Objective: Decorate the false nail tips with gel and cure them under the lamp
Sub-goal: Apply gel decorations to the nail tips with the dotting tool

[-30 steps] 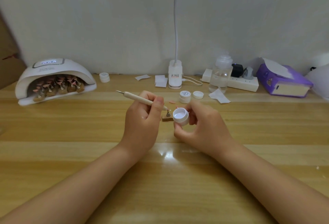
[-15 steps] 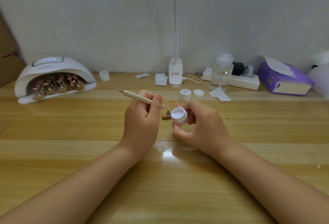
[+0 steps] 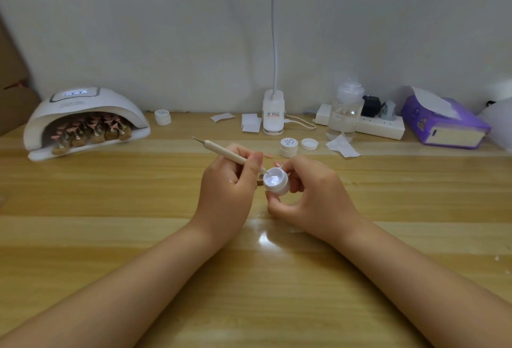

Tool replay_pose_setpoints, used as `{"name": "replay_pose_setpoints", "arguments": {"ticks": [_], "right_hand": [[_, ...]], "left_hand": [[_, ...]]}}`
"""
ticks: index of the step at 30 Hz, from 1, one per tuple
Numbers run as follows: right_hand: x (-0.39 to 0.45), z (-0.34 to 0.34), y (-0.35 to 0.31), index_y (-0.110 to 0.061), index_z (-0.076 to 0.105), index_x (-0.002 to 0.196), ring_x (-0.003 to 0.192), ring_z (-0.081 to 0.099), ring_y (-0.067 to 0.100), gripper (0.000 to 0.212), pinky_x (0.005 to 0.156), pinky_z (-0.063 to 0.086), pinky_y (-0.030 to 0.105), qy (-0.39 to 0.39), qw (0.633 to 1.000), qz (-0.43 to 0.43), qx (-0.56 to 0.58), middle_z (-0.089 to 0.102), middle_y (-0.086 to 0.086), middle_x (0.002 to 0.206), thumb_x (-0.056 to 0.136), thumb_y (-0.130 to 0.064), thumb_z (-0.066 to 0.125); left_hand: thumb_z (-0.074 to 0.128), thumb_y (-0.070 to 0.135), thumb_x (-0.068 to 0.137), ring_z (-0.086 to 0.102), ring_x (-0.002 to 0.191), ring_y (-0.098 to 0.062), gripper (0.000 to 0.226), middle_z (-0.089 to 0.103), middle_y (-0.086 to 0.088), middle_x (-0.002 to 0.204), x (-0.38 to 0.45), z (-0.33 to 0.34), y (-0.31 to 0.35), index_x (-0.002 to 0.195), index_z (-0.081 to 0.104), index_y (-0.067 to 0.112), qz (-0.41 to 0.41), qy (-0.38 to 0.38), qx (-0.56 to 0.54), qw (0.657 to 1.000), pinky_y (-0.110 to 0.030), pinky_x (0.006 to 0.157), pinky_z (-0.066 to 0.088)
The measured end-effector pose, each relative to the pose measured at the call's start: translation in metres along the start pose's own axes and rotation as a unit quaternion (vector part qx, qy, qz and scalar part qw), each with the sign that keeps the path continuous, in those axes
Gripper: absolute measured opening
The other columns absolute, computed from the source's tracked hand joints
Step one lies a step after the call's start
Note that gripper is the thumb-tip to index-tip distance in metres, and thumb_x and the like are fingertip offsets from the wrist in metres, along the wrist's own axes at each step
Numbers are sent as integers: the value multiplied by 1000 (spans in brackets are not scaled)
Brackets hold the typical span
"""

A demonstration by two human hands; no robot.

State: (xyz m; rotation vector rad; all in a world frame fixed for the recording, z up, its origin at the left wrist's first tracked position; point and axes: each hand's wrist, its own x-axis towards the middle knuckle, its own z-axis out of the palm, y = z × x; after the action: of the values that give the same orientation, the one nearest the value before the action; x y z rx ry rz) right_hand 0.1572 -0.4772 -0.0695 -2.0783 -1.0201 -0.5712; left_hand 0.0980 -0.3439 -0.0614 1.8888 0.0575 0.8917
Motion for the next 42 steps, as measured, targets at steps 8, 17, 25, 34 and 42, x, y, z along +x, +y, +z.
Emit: {"name": "replay_pose_setpoints", "arguments": {"ticks": [8, 17, 25, 34, 42], "right_hand": [[0, -1, -1, -6, 57, 77, 58, 45, 15, 26, 61, 37, 27, -1, 1000, -1, -3, 49, -3, 63, 65, -18, 77], [0, 0, -1, -6, 57, 77, 58, 45, 15, 26, 62, 36, 26, -4, 1000, 1, -5, 50, -3, 63, 66, -19, 77], [0, 1, -1, -8, 57, 77, 59, 44, 12, 26, 66, 34, 24, -5, 1000, 13, -8, 50, -5, 63, 65, -20, 77], [0, 0, -2, -7, 59, 80, 58, 45, 13, 27, 69, 33, 24, -6, 1000, 28, -2, 50, -5, 61, 66, -20, 78], [-1, 1, -1, -6, 59, 81, 62, 45, -10, 27, 77, 34, 25, -13, 999, 38, 7, 51, -2, 61, 67, -20, 77]], "left_hand": [[56, 20, 94, 45, 46, -2, 28, 48, 11, 48, 0, 0, -1, 66, 50, 22, 0, -8, 7, 1000, -9, 47, 34], [56, 21, 94, 46, 46, -1, 28, 51, 10, 51, 0, 0, 0, 67, 50, 22, 3, -11, 18, 1000, -9, 48, 34], [55, 21, 95, 47, 46, 0, 28, 52, 13, 51, -1, -1, 3, 68, 51, 23, 4, -4, 3, 1000, -8, 48, 34], [50, 22, 98, 50, 50, -1, 24, 55, 13, 50, 5, -3, 11, 75, 54, 16, -19, 20, -77, 997, -13, 54, 41], [53, 28, 96, 46, 49, -11, 31, 47, 8, 46, 14, -4, 19, 69, 55, 12, -106, 38, -191, 975, -36, 65, 44]]}}
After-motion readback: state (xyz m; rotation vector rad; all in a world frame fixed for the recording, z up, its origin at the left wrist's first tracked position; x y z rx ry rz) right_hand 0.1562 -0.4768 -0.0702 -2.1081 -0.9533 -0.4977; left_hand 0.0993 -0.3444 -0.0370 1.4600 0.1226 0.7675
